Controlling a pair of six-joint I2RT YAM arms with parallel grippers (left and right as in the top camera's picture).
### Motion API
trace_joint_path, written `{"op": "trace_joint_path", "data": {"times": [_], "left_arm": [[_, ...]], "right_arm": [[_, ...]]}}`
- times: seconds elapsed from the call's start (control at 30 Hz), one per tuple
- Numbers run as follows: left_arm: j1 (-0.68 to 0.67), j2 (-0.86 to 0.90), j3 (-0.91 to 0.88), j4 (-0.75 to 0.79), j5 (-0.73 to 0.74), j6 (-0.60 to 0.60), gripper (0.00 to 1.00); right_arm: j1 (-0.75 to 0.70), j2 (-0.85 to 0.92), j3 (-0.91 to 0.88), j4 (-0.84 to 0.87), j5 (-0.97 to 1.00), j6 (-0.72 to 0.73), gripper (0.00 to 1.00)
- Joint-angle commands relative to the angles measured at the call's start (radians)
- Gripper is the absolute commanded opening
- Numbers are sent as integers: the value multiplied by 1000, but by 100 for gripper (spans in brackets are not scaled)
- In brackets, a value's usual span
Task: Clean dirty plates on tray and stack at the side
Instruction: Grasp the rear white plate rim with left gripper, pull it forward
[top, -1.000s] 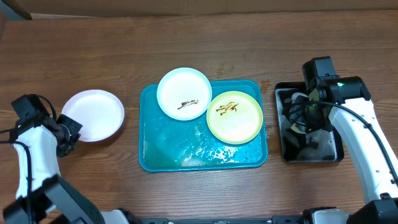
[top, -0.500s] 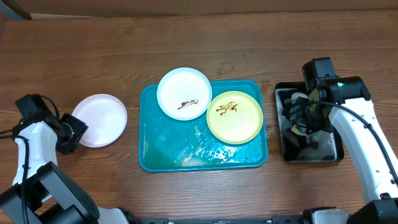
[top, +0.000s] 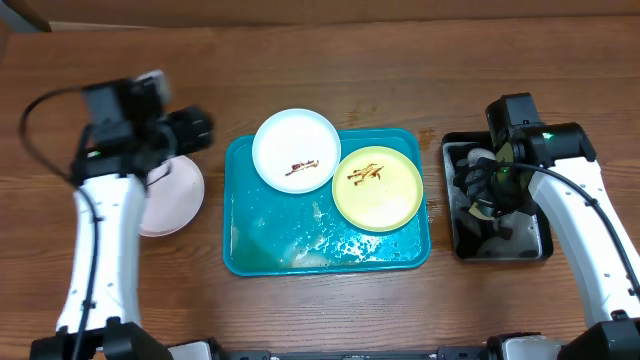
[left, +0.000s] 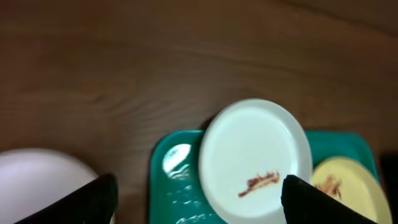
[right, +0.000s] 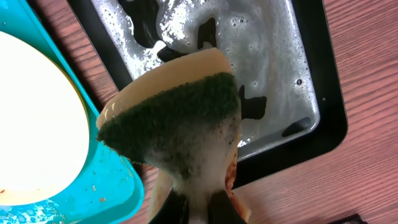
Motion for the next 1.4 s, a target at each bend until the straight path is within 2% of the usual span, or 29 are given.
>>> {"op": "trace_joint_path", "data": {"times": [0.0, 0.17, 0.3, 0.43, 0.73, 0.93, 1.03, 1.1, 1.23, 1.27, 1.37], "left_arm": [[-131, 27, 7, 32, 15, 240, 87], [-243, 125, 7, 98, -80, 274, 90], [-271, 209, 7, 170, -143, 235, 93], [-272, 287, 29, 234, -137, 211, 93], [-274, 416, 139, 272, -133, 215, 91], [-274, 504, 139, 298, -137, 215, 81], [-274, 541, 139, 283, -137, 214, 71], [-273, 550, 139, 277, -137, 214, 59], [-270, 550, 139, 271, -140, 214, 54], [-270, 550, 139, 264, -140, 214, 50], [-270, 550, 139, 233, -141, 214, 29]], "right_arm": [[-8, -12, 11, 4, 14, -4, 4], [-8, -12, 11, 4, 13, -4, 4], [-8, -12, 11, 4, 13, -4, 4], [-8, -12, 11, 3, 2, -3, 4], [-8, -12, 11, 4, -9, -3, 4], [-8, -12, 11, 4, -8, -3, 4], [-8, -12, 11, 3, -8, -3, 4], [-8, -12, 11, 4, -8, -3, 4], [-8, -12, 11, 4, -8, -3, 4], [-8, -12, 11, 4, -8, -3, 4], [-8, -12, 11, 3, -8, -3, 4]]}}
